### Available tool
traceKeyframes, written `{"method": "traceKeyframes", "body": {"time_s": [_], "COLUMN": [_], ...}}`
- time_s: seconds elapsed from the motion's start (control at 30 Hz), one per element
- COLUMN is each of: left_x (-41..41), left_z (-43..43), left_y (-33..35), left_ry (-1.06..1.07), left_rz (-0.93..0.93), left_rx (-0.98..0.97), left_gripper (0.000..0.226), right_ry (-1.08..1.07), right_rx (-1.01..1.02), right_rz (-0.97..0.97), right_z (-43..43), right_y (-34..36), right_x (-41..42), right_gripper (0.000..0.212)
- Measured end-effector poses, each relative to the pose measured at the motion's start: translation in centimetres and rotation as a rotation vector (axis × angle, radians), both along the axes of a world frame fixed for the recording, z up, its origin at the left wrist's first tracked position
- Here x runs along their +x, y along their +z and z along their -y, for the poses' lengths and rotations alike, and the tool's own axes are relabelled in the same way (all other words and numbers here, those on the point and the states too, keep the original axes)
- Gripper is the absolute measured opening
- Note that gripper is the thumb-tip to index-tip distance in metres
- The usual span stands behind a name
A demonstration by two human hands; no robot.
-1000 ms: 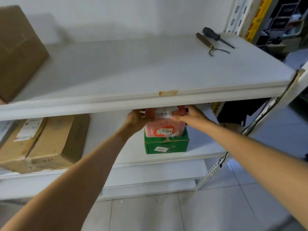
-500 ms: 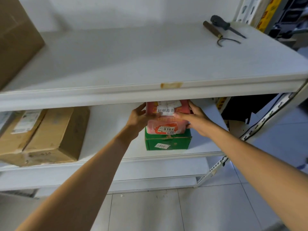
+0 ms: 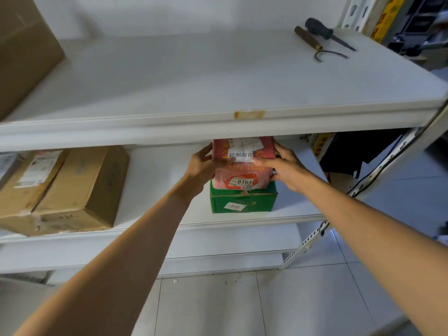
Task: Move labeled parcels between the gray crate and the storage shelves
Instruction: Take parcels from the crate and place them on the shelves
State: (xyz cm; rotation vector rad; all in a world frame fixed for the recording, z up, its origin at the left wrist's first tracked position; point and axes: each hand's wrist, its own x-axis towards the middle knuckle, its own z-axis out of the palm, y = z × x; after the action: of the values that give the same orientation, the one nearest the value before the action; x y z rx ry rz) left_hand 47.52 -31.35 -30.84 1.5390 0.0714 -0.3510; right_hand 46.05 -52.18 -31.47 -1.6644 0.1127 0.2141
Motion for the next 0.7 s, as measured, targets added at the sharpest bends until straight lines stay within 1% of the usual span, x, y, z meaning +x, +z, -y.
{"method": "traceKeyframes", "body": {"time_s": [0.13, 0.23, 0.3, 0.37, 0.47, 0.53, 0.6, 0.67, 0.7], "left_x": [-1.0, -2.3, -3.0, -3.4, -3.4, -3.1, -2.7, -2.5, -2.5], "left_z": [-0.5, -1.3, -1.6, -1.6, -1.2, -1.1, -1.4, -1.7, -1.8], "left_y": [-0.1, 0.0, 0.1, 0.3, 0.7, 1.1, 1.5, 1.7, 1.6], "left_ry": [-0.033, -0.064, -0.049, -0.033, -0.011, -0.016, -0.081, -0.155, -0.167], "left_rz": [0.044, 0.036, 0.002, -0.033, -0.076, -0.113, -0.124, -0.105, -0.096], "left_rx": [0.013, 0.029, 0.023, 0.011, 0.014, 0.017, 0.028, 0.044, 0.046], "left_gripper": [0.047, 0.049, 0.051, 0.059, 0.087, 0.099, 0.1, 0.093, 0.089], "right_ry": [-0.014, 0.007, 0.015, 0.013, 0.025, 0.035, 0.021, 0.002, -0.003], "right_rx": [-0.014, -0.037, -0.062, -0.077, -0.075, -0.088, -0.091, -0.074, -0.066], "right_rz": [-0.012, -0.013, -0.024, -0.043, -0.08, -0.095, -0.103, -0.107, -0.107], "right_z": [-0.2, -0.5, -0.9, -1.2, -1.1, -1.0, -1.3, -1.3, -1.2], "right_y": [0.3, 0.4, 0.3, 0.6, 1.1, 1.3, 1.2, 0.9, 0.8], "right_x": [-0.7, -2.1, -3.0, -3.4, -3.2, -2.9, -2.7, -2.6, -2.6], "right_gripper": [0.047, 0.048, 0.052, 0.059, 0.061, 0.067, 0.075, 0.081, 0.08]}}
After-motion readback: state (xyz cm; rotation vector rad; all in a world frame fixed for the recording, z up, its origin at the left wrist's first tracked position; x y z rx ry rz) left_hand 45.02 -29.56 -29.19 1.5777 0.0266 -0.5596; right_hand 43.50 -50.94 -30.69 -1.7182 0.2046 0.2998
